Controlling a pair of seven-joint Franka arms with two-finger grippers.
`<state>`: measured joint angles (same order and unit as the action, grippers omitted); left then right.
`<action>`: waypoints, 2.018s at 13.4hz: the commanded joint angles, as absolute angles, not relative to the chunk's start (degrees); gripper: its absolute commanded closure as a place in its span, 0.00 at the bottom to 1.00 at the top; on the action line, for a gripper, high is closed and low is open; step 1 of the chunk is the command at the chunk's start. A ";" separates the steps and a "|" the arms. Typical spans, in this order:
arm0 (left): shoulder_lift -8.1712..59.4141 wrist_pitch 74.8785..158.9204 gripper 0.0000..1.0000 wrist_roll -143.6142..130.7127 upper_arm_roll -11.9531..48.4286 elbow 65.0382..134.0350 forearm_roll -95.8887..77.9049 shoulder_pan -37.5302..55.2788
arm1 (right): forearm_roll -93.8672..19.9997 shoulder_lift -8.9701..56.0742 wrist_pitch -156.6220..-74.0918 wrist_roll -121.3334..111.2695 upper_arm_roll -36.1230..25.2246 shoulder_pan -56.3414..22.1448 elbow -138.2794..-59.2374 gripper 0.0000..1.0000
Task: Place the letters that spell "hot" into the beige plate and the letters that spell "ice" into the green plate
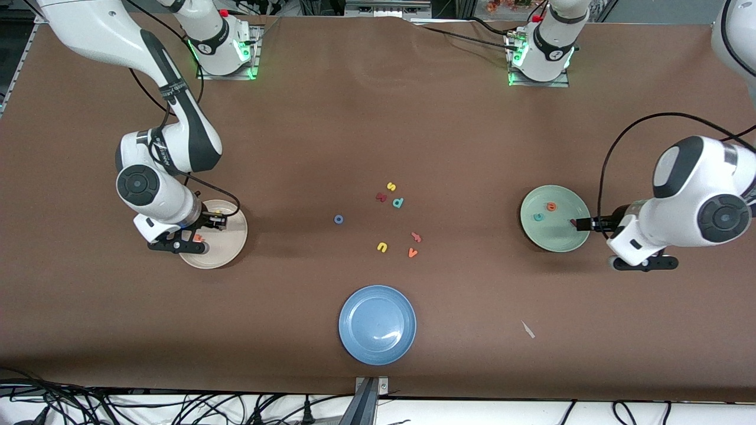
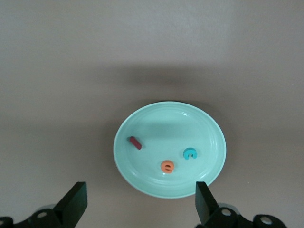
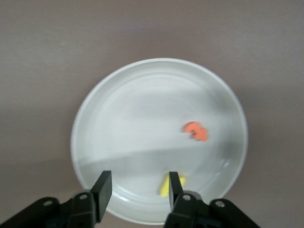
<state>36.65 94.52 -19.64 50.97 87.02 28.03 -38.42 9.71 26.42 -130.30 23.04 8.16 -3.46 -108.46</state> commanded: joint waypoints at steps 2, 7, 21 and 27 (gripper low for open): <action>28.68 85.19 0.00 -18.99 53.09 84.03 26.63 -38.76 | 8.79 26.97 -132.10 37.31 10.90 -8.33 -107.59 0.42; 25.40 78.40 0.00 -18.46 53.17 83.85 23.74 -41.48 | 8.70 32.95 -132.54 55.69 11.51 -17.03 -99.07 0.39; 24.87 78.05 0.00 -16.80 53.09 83.85 21.01 -43.68 | 9.67 42.98 -138.69 71.98 7.82 -29.18 -93.24 0.26; 24.87 77.61 0.00 -16.17 53.09 83.85 21.01 -43.77 | 9.58 42.80 -140.54 72.25 7.73 -29.27 -95.27 0.28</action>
